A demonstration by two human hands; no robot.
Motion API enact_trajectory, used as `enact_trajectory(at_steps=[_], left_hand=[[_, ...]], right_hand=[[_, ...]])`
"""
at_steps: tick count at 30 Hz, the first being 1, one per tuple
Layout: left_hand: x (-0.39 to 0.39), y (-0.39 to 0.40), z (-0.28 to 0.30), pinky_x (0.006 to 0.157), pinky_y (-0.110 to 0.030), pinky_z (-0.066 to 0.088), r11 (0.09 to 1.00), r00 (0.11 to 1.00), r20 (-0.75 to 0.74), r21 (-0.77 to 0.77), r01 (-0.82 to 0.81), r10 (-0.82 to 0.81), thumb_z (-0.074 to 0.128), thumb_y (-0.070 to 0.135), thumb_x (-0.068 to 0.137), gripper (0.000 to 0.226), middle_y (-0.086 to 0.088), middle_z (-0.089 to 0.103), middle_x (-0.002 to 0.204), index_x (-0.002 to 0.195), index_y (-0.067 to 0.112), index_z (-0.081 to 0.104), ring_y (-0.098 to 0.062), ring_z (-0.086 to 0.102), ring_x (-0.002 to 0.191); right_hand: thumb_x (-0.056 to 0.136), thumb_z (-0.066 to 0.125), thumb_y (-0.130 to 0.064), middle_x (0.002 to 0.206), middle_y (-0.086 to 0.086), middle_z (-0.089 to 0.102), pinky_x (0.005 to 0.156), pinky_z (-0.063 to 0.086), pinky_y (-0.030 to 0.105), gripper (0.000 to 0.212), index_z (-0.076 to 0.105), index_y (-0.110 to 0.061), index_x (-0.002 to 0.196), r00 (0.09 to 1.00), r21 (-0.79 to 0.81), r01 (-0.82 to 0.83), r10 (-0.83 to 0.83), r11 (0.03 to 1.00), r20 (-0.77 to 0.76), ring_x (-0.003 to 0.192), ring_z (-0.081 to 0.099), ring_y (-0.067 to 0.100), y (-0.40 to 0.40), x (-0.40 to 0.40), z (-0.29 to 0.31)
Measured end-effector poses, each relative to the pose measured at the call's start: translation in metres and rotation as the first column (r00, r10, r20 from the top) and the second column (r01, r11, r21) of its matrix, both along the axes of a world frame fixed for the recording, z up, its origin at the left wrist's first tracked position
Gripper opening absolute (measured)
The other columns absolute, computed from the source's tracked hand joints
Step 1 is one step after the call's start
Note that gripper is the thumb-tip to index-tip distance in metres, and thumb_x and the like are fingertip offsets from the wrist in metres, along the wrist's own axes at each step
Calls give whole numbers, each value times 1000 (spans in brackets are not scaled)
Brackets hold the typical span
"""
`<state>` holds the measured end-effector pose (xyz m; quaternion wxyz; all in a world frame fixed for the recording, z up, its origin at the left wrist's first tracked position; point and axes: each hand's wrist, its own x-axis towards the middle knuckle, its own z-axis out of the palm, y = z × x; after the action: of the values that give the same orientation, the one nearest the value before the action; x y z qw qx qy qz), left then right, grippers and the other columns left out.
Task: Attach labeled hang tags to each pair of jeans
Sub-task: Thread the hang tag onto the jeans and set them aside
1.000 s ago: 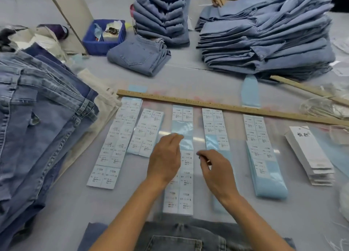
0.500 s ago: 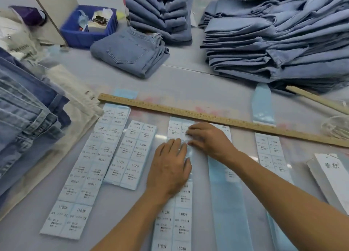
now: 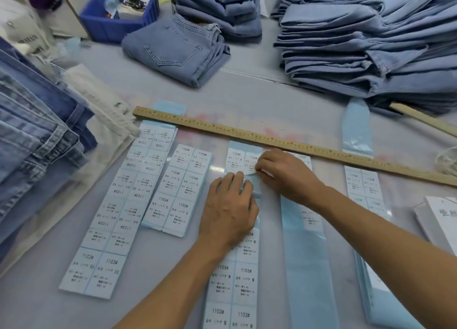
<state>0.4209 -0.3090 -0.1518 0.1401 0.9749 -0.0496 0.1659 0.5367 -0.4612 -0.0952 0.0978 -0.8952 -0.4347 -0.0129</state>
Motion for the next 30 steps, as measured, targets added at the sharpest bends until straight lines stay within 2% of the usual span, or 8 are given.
enact_trajectory(at_steps=[4, 7, 12, 16, 19, 23, 26, 30], left_hand=[[2, 1, 2, 100, -41, 43, 999, 1000, 15, -37, -16, 17, 47, 28, 97, 27, -9, 61, 121, 111, 12, 63, -27, 54, 115], [1, 2, 5, 105, -41, 41, 994, 999, 37, -113, 12, -8, 39, 30, 103, 28, -6, 62, 112, 111, 14, 60, -24, 56, 108], [-3, 17, 22, 102, -43, 45, 804, 992, -110, -583, -118, 66, 38, 30, 103, 34, 1, 69, 115, 115, 16, 67, -10, 56, 109], [-25, 2, 69, 94, -43, 54, 789, 976, 176, -614, 8, 127, 48, 24, 99, 33, -10, 72, 109, 107, 2, 71, -24, 65, 106], [-72, -42, 116, 74, -16, 50, 632, 992, 116, -773, 61, 47, 53, 36, 96, 18, 14, 69, 87, 92, 26, 68, -7, 64, 81], [-147, -90, 159, 57, -16, 46, 258, 933, -266, -945, -202, -243, 65, 49, 88, 22, 2, 64, 66, 80, 29, 70, -9, 58, 60], [-177, -103, 167, 52, -20, 43, 140, 854, -373, -928, -346, -362, 71, 23, 92, 17, -8, 65, 64, 76, 20, 76, -15, 55, 57], [-204, -116, 172, 52, -21, 43, 134, 804, -428, -902, -411, -414, 73, 17, 90, 14, -9, 66, 67, 77, 20, 77, -14, 54, 56]], right_hand=[[99, 57, -15, 96, 2, 64, 77, 52, 40, 7, 64, -12, 96, 888, 288, 448, -382, 847, -256, 84, 60, 21, 6, 4, 7], [99, 57, -15, 87, 1, 66, 74, 58, 39, 9, 61, -18, 92, 632, 554, 770, -503, 317, -590, 75, 68, 17, 0, -3, 28], [97, 62, -14, 83, -5, 69, 70, 61, 28, 9, 68, -21, 95, 600, 652, 758, -379, -10, -704, 69, 71, 15, -17, -80, 64], [97, 65, -13, 88, -2, 74, 76, 60, 25, 15, 70, -28, 95, 587, 656, 743, -341, -135, -735, 82, 75, 22, -40, -172, 81], [93, 67, -6, 94, 0, 71, 78, 56, 19, 22, 71, -28, 95, 612, 713, 695, -447, -89, -652, 91, 73, 24, -56, -230, 87], [90, 69, -6, 103, 2, 66, 81, 57, 28, 9, 74, -11, 95, 692, 806, 553, -654, 210, -304, 98, 67, 22, -77, -293, 95], [88, 69, -4, 102, 8, 64, 89, 51, 20, 10, 77, 0, 93, 687, 766, 505, -723, 397, -78, 104, 64, 9, -91, -329, 98], [84, 71, 6, 104, 12, 63, 89, 52, 22, 13, 76, 5, 95, 681, 743, 526, -728, 414, -76, 102, 64, 11, -107, -365, 95]])
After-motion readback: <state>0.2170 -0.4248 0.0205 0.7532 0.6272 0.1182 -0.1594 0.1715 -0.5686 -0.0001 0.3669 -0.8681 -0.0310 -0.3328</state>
